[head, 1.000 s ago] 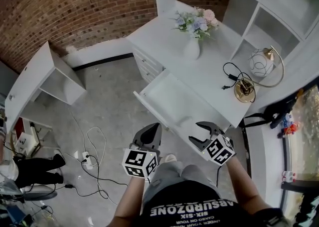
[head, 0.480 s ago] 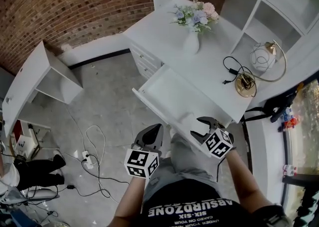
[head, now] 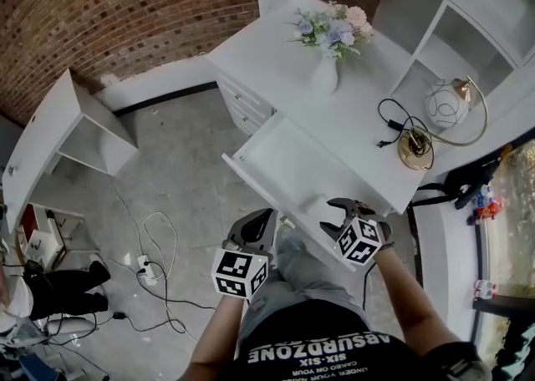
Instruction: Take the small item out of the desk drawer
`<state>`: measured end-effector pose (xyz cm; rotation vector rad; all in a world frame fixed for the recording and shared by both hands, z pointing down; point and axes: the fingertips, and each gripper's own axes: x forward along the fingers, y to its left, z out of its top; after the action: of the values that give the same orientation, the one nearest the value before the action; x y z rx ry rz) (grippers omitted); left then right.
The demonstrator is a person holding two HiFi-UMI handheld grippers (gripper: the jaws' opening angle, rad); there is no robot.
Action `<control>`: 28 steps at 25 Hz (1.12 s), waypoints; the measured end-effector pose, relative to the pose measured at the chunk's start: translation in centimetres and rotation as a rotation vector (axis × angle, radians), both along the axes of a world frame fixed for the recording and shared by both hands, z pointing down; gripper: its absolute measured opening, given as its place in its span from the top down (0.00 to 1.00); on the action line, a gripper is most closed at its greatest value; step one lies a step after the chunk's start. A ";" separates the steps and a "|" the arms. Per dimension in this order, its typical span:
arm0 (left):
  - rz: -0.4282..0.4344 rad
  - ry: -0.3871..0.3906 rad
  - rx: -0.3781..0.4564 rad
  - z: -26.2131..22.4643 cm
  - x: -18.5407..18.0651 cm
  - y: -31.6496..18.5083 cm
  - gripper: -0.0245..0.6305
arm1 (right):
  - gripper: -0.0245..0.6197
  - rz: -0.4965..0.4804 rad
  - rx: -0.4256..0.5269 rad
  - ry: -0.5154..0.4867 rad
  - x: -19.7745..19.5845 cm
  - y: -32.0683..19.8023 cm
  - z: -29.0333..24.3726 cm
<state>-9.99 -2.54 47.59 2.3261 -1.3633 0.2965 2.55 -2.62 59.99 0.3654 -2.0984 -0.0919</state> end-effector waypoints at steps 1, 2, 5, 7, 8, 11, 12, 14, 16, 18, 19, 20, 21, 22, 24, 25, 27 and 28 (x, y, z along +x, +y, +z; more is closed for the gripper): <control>0.002 -0.002 -0.003 0.2 0.0 -0.3 0.96 | 0.62 -0.017 0.007 0.021 -0.1 -0.2 0.5; 0.004 -0.004 -0.007 0.4 -0.1 -0.7 0.96 | 0.62 -0.034 0.013 0.041 -0.2 -0.5 1.1; 0.008 -0.009 -0.018 1.0 0.0 -1.7 0.96 | 0.62 -0.073 0.016 0.093 -0.2 -1.1 3.1; 0.012 -0.009 -0.025 1.3 0.0 -2.2 0.96 | 0.62 -0.091 0.005 0.120 -0.2 -1.4 4.3; 0.016 -0.011 -0.030 1.4 0.0 -2.5 0.96 | 0.62 -0.099 -0.002 0.130 -0.2 -1.5 4.8; 0.033 -0.017 -0.042 1.8 0.1 -3.3 0.96 | 0.62 -0.122 -0.026 0.155 -0.5 -1.7 6.3; 0.037 -0.018 -0.044 1.9 0.2 -3.6 0.96 | 0.62 -0.132 -0.031 0.165 -0.5 -1.9 6.7; 0.037 -0.018 -0.050 2.1 0.1 -4.3 0.96 | 0.62 -0.159 -0.034 0.195 -0.5 -2.1 7.7; 0.036 -0.016 -0.058 2.5 0.0 -4.8 0.96 | 0.62 -0.192 -0.028 0.232 -0.5 -2.3 8.8; 0.040 -0.019 -0.068 2.9 -0.1 -5.2 0.96 | 0.62 -0.215 -0.024 0.258 -0.6 -2.6 9.7; 0.043 -0.020 -0.074 3.2 -0.2 -5.3 0.96 | 0.62 -0.221 -0.024 0.265 -0.6 -2.8 10.0; 0.045 -0.021 -0.079 3.4 -0.2 -5.5 0.96 | 0.62 -0.226 -0.025 0.269 -0.7 -2.9 10.2; 0.047 -0.021 -0.084 3.6 -0.2 -5.6 0.96 | 0.62 -0.230 -0.025 0.273 -0.8 -3.0 10.5; 0.048 -0.020 -0.088 3.8 -0.3 -5.7 0.96 | 0.62 -0.236 -0.025 0.278 -0.9 -3.1 10.7; 0.050 -0.019 -0.094 4.2 -0.3 -6.0 0.96 | 0.62 -0.258 -0.013 0.297 -0.9 -3.4 11.6; 0.051 -0.018 -0.097 4.4 -0.2 -6.1 0.96 | 0.62 -0.272 -0.007 0.309 -0.8 -3.5 12.2; 0.054 -0.016 -0.102 4.8 -0.1 -6.3 0.96 | 0.62 -0.295 -0.019 0.329 -0.7 -3.4 13.3; 0.055 -0.014 -0.105 5.0 -0.1 -6.3 0.96 | 0.62 -0.307 -0.025 0.340 -0.6 -3.3 13.8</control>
<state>-10.07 -8.88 52.58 2.2820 -1.2605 0.3927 1.91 -5.89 73.77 0.0057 -1.8009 -0.2883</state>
